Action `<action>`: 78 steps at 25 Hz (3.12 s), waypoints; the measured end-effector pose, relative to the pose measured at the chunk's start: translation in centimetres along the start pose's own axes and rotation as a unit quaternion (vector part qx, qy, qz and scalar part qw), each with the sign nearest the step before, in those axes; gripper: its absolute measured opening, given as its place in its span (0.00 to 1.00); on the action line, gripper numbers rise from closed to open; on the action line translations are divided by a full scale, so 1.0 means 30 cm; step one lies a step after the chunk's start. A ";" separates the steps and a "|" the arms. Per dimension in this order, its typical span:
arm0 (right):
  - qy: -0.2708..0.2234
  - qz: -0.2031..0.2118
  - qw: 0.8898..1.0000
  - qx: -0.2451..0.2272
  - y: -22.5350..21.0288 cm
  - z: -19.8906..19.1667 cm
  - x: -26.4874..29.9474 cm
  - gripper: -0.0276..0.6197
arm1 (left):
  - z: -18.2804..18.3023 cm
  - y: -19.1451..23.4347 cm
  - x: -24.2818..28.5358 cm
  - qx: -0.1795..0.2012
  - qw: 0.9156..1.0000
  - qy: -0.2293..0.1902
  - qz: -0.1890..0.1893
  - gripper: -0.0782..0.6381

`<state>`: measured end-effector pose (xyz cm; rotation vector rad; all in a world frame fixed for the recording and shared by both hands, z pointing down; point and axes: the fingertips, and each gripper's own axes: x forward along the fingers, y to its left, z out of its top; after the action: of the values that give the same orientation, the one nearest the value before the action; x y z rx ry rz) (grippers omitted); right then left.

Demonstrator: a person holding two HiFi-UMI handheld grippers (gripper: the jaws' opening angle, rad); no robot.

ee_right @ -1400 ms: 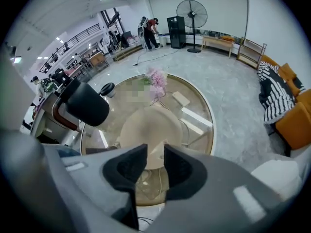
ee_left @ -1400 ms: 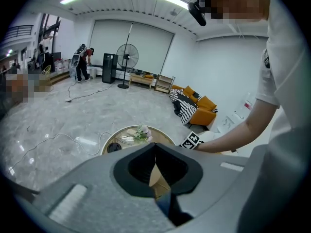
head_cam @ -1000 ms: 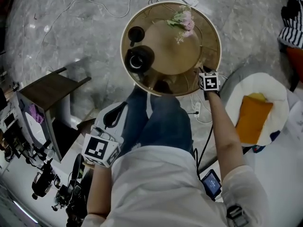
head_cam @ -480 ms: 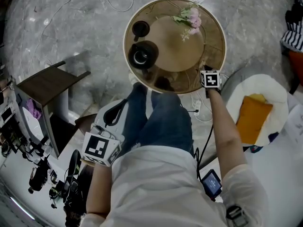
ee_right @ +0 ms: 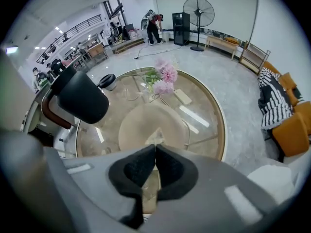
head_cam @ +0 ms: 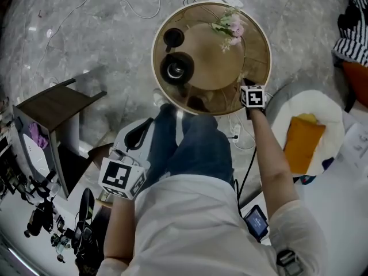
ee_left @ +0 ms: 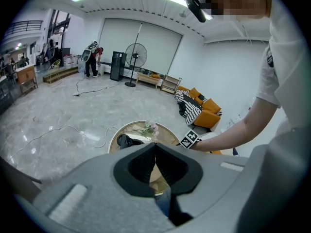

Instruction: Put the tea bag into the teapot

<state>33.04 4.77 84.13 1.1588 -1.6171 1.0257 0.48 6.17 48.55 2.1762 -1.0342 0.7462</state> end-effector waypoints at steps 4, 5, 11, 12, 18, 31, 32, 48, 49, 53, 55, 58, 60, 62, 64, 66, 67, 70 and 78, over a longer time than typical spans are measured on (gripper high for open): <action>-0.020 0.011 1.000 -0.019 0.095 0.083 -0.061 0.05 | -0.003 0.044 -0.042 -0.003 1.000 -0.017 -0.005 0.12; -0.026 0.016 0.999 -0.023 0.124 0.105 -0.075 0.05 | -0.005 0.058 -0.054 -0.004 1.000 -0.020 -0.005 0.12; -0.059 0.031 0.997 -0.047 0.300 0.234 -0.194 0.05 | -0.016 0.129 -0.132 -0.010 0.999 -0.040 -0.011 0.12; -0.062 0.035 0.996 -0.053 0.331 0.251 -0.210 0.05 | -0.018 0.137 -0.145 -0.010 0.999 -0.043 -0.014 0.12; -0.084 0.057 0.992 -0.079 0.536 0.352 -0.309 0.05 | -0.038 0.204 -0.222 -0.016 0.997 -0.065 -0.025 0.12; -0.099 0.080 0.984 -0.126 0.897 0.481 -0.361 0.05 | -0.120 0.322 -0.351 -0.026 0.995 -0.078 -0.048 0.12; -0.097 0.079 0.984 -0.128 0.911 0.486 -0.350 0.05 | -0.130 0.327 -0.358 -0.027 0.995 -0.077 -0.050 0.12; -0.040 0.055 0.984 -0.166 0.995 0.497 -0.177 0.05 | -0.232 0.483 -0.448 -0.069 0.994 -0.080 -0.016 0.12; -0.037 0.052 0.984 -0.168 0.992 0.495 -0.169 0.05 | -0.235 0.485 -0.448 -0.071 0.994 -0.079 -0.015 0.12; -0.024 0.044 0.982 -0.179 0.986 0.489 -0.138 0.05 | -0.248 0.483 -0.444 -0.076 0.994 -0.078 -0.015 0.12; -0.019 0.040 0.982 -0.184 0.983 0.487 -0.126 0.05 | -0.257 0.479 -0.442 -0.078 0.994 -0.075 -0.014 0.12; -0.012 0.034 0.981 -0.192 0.978 0.486 -0.108 0.05 | -0.266 0.478 -0.442 -0.082 0.994 -0.074 -0.012 0.12; -0.010 0.030 0.979 -0.201 0.978 0.486 -0.100 0.05 | -0.268 0.478 -0.444 -0.084 0.994 -0.074 -0.010 0.12; -0.009 0.025 0.976 -0.214 0.980 0.486 -0.093 0.05 | -0.272 0.476 -0.447 -0.086 0.994 -0.074 -0.008 0.12; -0.009 0.019 0.974 -0.227 0.984 0.487 -0.087 0.06 | -0.277 0.473 -0.447 -0.087 0.993 -0.073 -0.008 0.12; -0.009 0.018 0.971 -0.236 0.997 0.491 -0.086 0.08 | -0.281 0.470 -0.447 -0.087 0.994 -0.072 -0.008 0.12; -0.008 0.018 0.971 -0.240 1.004 0.493 -0.088 0.08 | -0.283 0.469 -0.446 -0.087 0.994 -0.071 -0.008 0.12; -0.005 0.014 0.968 -0.249 1.010 0.489 -0.087 0.12 | -0.288 0.466 -0.445 -0.087 0.994 -0.071 -0.008 0.12; -0.013 0.009 0.969 -0.246 0.991 0.480 -0.141 0.14 | -0.280 0.445 -0.442 -0.081 0.994 -0.074 -0.013 0.12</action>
<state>2.50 -1.04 72.22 0.8218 -1.7729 0.5693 -19.37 11.67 48.51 2.1245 -1.0976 0.4762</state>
